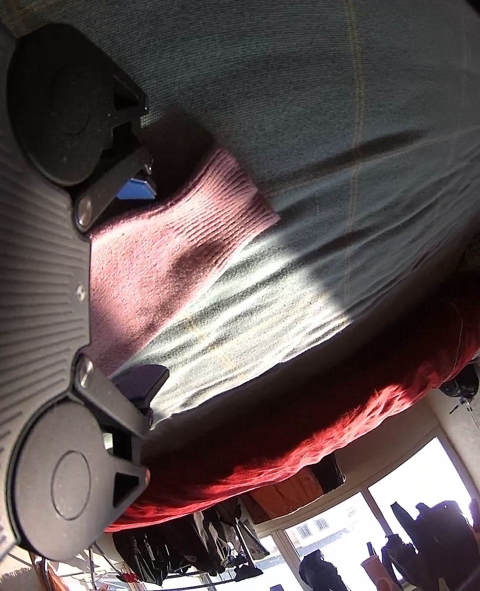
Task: Fold clothes
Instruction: 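Close the left tool on the pink ribbed sleeve cuff, then lift the cuff with the left tool and carry the sleeve across the sweater body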
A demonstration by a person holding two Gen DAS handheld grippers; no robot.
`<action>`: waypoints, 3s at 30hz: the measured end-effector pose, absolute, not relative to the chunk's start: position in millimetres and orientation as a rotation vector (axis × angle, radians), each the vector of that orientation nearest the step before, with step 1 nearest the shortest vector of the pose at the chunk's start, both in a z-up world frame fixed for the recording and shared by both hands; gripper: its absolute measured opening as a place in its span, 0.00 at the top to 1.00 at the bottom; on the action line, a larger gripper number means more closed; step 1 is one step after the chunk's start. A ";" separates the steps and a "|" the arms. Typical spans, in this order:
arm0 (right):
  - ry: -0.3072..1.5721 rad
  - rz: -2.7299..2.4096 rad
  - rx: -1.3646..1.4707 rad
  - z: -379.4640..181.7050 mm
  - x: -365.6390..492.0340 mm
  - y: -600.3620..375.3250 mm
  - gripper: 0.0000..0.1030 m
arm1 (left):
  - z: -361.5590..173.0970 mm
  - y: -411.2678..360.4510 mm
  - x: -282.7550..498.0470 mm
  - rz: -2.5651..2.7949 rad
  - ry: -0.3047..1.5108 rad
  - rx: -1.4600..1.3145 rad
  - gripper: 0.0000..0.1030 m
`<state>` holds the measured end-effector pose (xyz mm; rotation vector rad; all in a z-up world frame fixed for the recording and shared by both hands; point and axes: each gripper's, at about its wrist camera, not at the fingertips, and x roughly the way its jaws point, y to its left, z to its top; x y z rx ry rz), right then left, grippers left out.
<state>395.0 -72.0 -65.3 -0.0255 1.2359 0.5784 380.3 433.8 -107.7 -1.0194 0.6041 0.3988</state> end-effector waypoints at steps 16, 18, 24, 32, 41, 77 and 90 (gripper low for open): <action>1.231 0.594 -0.026 -61.8 396.6 -57.5 0.00 | -114.4 435.3 380.2 0.271 0.631 -1.045 0.17; 1.233 0.599 -0.023 -61.2 396.0 -56.1 0.00 | -118.1 439.0 377.1 0.248 0.612 -1.078 0.15; 1.233 0.604 -0.025 -61.8 394.9 -52.9 0.00 | -114.7 435.5 389.9 0.235 0.640 -1.054 0.01; 1.233 0.595 -0.033 -62.2 391.5 -59.2 0.00 | -108.8 433.2 382.5 0.268 0.646 -1.064 0.13; 1.233 0.574 -0.024 -63.1 393.1 -63.7 0.00 | -139.4 453.1 355.1 0.363 0.622 -1.213 0.96; 1.173 0.611 0.017 -54.7 374.6 -110.7 0.00 | -23.4 313.9 413.4 0.100 0.703 -0.778 0.97; 1.154 0.633 0.036 -50.2 356.2 -155.7 0.00 | 3.0 228.1 429.2 -0.043 0.704 -0.779 0.97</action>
